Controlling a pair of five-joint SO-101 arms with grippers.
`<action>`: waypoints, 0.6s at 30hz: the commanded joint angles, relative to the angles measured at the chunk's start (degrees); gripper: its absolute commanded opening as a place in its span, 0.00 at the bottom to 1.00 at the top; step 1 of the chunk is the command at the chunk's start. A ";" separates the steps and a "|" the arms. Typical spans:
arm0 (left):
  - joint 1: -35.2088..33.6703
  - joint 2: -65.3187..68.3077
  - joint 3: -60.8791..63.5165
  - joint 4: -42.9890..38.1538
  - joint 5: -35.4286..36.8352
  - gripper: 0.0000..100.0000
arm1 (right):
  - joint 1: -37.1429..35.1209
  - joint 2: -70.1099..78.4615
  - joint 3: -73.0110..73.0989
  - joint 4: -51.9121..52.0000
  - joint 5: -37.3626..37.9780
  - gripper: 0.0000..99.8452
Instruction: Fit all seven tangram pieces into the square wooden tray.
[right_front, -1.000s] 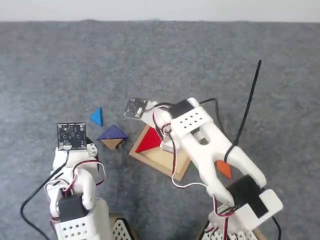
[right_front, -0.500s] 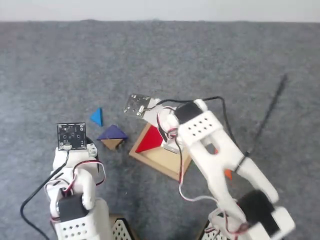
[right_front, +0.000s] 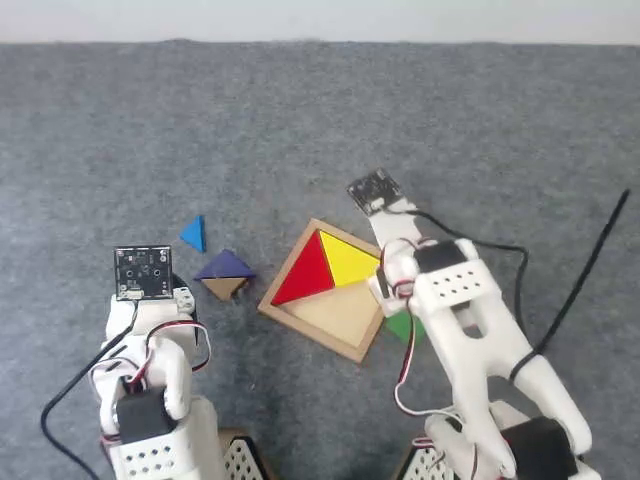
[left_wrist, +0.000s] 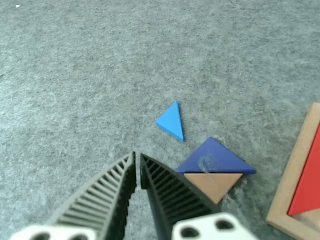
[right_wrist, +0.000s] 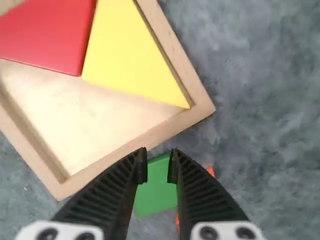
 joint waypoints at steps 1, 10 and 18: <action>-0.18 -1.14 -0.57 -0.09 -0.70 0.01 | 0.66 -2.07 2.73 -5.67 -2.90 0.01; -0.35 -1.14 -0.40 0.18 -0.70 0.01 | -5.41 -1.89 4.57 -12.79 -4.66 0.01; -0.35 -1.14 0.04 0.09 -0.70 0.01 | -5.41 -1.89 10.29 -20.70 -4.66 0.01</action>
